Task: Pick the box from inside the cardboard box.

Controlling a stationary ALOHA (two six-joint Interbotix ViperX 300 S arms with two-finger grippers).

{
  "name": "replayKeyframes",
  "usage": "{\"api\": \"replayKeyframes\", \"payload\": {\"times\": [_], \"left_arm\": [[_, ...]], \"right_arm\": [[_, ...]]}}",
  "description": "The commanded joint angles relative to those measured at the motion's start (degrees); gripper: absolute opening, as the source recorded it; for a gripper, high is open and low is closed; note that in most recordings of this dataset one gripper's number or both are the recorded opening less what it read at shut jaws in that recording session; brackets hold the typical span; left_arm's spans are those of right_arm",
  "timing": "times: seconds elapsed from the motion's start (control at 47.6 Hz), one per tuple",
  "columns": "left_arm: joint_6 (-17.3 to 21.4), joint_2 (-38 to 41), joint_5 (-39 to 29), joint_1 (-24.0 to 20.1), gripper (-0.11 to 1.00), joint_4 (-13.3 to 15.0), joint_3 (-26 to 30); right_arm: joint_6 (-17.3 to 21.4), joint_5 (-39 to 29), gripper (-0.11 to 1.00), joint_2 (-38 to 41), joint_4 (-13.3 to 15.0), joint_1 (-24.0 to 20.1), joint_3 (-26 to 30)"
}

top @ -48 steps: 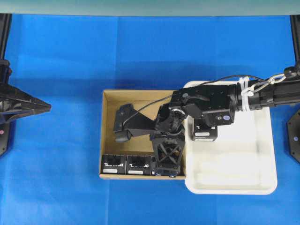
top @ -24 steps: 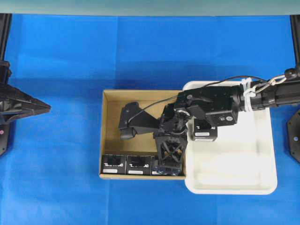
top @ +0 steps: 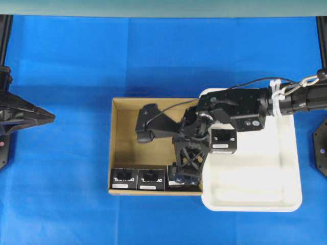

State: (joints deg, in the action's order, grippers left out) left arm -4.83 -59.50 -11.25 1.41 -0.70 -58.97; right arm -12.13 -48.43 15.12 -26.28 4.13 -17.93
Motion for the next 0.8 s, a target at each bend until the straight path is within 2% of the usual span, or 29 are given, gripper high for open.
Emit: {"api": "replayKeyframes", "payload": {"times": [0.0, 0.147, 0.357, 0.777], "left_arm": [[-0.1, 0.2, 0.4, 0.0, -0.07, -0.2, 1.6], [-0.1, 0.0, 0.3, 0.0, -0.07, -0.2, 1.7], [-0.1, -0.3, 0.3, 0.0, -0.07, -0.2, 1.7], [-0.1, -0.4, -0.3, 0.0, -0.07, -0.2, 1.7]], "right_arm": [[-0.2, 0.3, 1.00, 0.4, 1.1, 1.4, -0.7], [-0.2, 0.1, 1.00, 0.4, 3.3, 2.4, -0.5], [-0.3, 0.3, 1.00, 0.4, 4.0, 4.6, -0.4], [-0.9, 0.1, 1.00, 0.4, 7.5, 9.1, 0.0]]}}
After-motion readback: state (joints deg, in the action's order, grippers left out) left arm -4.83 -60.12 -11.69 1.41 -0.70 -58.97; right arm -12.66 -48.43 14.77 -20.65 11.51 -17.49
